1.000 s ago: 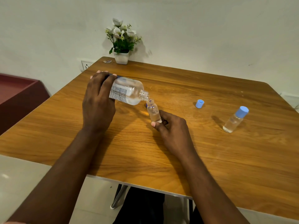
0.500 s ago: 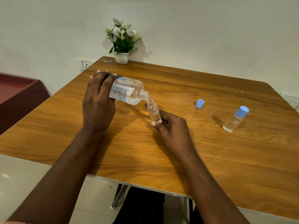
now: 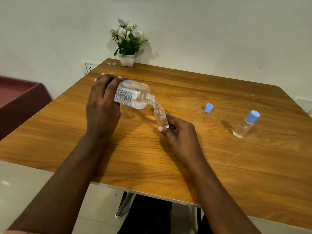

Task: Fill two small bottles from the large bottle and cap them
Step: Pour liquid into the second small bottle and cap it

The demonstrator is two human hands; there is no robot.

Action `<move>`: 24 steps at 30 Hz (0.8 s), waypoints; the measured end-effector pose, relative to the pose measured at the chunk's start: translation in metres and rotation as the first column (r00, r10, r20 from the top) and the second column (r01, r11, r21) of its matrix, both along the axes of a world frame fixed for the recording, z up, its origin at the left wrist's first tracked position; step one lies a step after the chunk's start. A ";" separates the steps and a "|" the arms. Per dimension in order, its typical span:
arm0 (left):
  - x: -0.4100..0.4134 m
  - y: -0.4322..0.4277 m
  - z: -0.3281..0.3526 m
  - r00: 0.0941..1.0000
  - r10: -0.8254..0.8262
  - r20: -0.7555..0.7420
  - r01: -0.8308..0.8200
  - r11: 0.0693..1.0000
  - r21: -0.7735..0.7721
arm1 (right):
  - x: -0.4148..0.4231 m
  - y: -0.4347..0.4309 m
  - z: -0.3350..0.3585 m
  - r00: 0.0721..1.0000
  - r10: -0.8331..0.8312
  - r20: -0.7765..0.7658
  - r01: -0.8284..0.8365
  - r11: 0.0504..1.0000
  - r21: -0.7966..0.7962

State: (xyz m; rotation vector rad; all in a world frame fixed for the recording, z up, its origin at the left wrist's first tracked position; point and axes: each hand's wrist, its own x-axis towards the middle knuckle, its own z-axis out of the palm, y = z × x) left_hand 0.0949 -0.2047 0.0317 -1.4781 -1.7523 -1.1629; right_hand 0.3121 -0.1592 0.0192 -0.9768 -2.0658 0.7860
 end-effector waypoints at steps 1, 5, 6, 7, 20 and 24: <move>0.000 0.000 0.000 1.000 0.000 -0.001 0.000 1.000 0.001 | 0.000 0.000 0.000 1.000 -0.001 0.000 0.001 1.000 0.000; 0.001 0.000 0.000 1.000 -0.003 -0.007 0.003 1.000 0.003 | 0.000 0.000 0.000 1.000 -0.004 0.003 0.004 1.000 -0.010; 0.001 -0.001 0.000 1.000 -0.003 -0.007 0.003 1.000 0.004 | 0.000 0.000 0.001 1.000 -0.004 0.005 0.004 1.000 -0.011; 0.001 -0.001 0.000 1.000 -0.002 -0.007 0.002 1.000 0.004 | 0.000 -0.001 0.001 1.000 -0.004 0.005 0.004 1.000 -0.011; 0.001 0.000 0.000 1.000 0.001 -0.003 -0.001 1.000 -0.015 | 0.000 -0.001 0.001 1.000 0.003 -0.010 -0.003 1.000 -0.007; 0.001 0.000 0.000 1.000 -0.003 0.000 0.003 1.000 -0.008 | 0.000 0.000 0.001 1.000 0.004 -0.009 -0.004 1.000 -0.005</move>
